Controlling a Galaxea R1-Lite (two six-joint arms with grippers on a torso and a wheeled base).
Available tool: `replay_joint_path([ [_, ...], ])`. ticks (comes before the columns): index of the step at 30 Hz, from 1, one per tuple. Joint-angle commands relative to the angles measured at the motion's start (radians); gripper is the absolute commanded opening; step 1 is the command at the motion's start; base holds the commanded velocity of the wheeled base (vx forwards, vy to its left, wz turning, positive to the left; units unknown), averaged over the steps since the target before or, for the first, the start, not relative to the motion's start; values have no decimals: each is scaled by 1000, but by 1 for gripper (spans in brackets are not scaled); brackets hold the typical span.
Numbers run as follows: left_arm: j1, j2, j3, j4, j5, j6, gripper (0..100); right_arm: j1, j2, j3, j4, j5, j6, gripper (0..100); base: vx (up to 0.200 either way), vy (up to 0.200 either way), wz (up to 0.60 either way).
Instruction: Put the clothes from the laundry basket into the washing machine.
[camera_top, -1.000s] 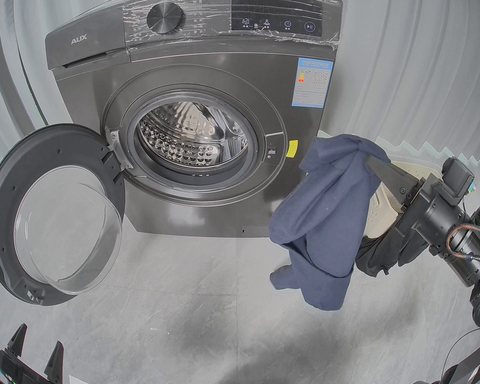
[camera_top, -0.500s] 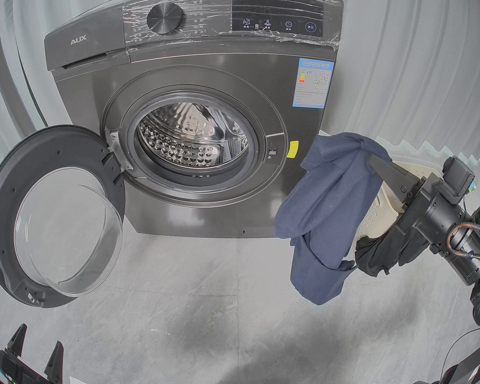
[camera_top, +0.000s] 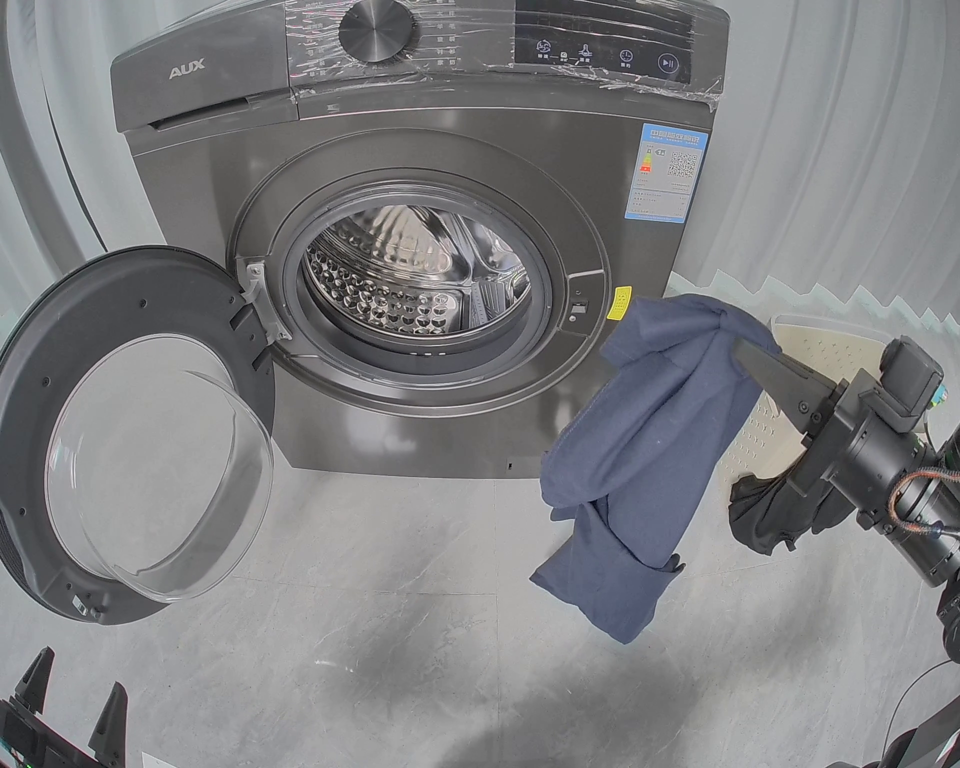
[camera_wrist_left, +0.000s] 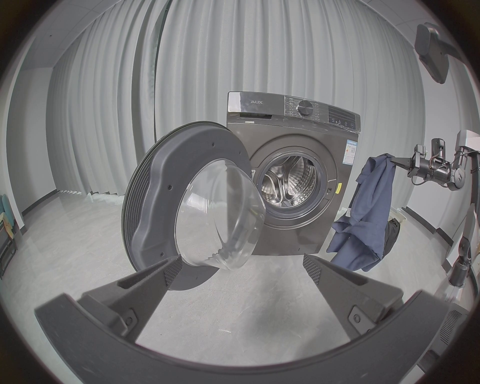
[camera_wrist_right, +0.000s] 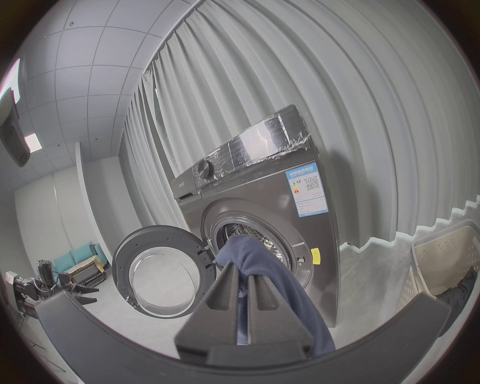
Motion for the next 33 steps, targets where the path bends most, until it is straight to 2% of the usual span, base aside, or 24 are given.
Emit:
replay_joint_path([
  [1, 0, -13, 15, 0, 0, -1, 100, -1, -7, 6, -2, -17, -6, 0, 0, 0, 0],
  [5, 0, -13, 15, 0, 0, -1, 100, 4, -7, -20, 0, -65, 0, 0, 0, 0, 0],
  [16, 0, -13, 15, 0, 0, -1, 100, 19, 7, 15, 2, -48, 14, 0, 0, 0, 0],
  [22, 0, -13, 15, 0, 0, 1, 100, 19, 2, 3, 0, -24, 20, 0, 0, 0, 0],
  [33, -1, -10, 15, 0, 0, 2, 100, 19, 10, -1, 0, -24, 20, 0, 0, 0, 0],
])
